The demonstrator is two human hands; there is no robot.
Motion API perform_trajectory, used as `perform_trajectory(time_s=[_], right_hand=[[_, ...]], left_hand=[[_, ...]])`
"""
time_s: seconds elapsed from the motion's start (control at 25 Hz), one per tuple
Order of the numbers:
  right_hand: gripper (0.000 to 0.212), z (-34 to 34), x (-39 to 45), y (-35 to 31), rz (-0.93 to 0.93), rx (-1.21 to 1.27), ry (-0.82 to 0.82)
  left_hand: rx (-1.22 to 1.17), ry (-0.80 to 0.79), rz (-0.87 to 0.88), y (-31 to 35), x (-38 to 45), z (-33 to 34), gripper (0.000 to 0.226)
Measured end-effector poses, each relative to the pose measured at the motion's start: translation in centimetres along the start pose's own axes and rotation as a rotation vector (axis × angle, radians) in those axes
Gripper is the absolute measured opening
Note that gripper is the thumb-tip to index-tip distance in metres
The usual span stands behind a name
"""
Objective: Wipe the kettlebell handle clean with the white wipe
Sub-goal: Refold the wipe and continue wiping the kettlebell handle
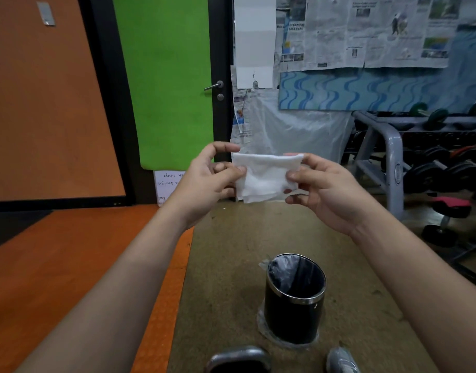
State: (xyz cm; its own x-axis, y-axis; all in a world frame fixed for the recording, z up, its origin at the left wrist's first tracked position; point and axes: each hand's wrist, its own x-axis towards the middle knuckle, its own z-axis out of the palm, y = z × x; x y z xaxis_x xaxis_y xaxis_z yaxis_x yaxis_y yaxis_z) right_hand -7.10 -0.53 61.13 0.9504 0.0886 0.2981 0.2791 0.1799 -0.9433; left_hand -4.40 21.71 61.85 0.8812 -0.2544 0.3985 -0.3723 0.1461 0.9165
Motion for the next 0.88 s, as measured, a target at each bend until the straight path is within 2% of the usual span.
perform_trajectory(time_s=[0.16,0.24,0.36,0.44,0.52,0.6,0.64,0.72,0.8,0.84,0.88], right_hand=[[0.024,0.0,0.0,0.0,0.037,-0.044,0.014],[0.012,0.1,0.1,-0.2,0.057,-0.024,0.029],[0.005,1.2,0.4,0.3,0.056,-0.017,0.134],[0.007,2.2,0.7,0.7,0.023,-0.048,0.192],[0.013,3.1,0.8,1.1,-0.015,-0.089,0.197],[0.019,3.8,0.4,1.3,-0.037,-0.138,0.137],[0.021,3.9,0.1,1.3,-0.036,-0.158,0.090],[0.019,3.9,-0.4,1.3,-0.038,-0.174,0.039],[0.011,3.3,-0.5,1.0,-0.065,-0.171,0.127],[0.007,2.9,-0.4,1.0,-0.076,-0.171,0.187],[0.012,2.5,-0.2,1.0,-0.071,-0.166,0.218]], left_hand=[[0.015,0.051,0.001,-0.4,0.1,0.4,0.026],[0.076,0.134,-0.015,-0.5,0.2,0.3,0.025],[0.354,0.289,-0.022,-1.3,0.1,0.7,0.020],[0.490,0.309,-0.019,-1.3,-0.1,1.7,0.012],[0.374,0.150,-0.129,-0.5,-0.1,2.6,0.021],[0.100,-0.012,-0.269,0.4,0.0,3.2,0.040],[0.010,-0.046,-0.286,0.7,0.1,3.3,0.046],[-0.008,-0.023,-0.245,0.8,0.4,3.3,0.033],[0.022,0.063,-0.218,0.6,0.7,2.9,0.011],[0.029,0.089,-0.224,0.6,0.7,2.7,0.008],[0.037,0.087,-0.230,0.5,0.7,2.5,0.009]])
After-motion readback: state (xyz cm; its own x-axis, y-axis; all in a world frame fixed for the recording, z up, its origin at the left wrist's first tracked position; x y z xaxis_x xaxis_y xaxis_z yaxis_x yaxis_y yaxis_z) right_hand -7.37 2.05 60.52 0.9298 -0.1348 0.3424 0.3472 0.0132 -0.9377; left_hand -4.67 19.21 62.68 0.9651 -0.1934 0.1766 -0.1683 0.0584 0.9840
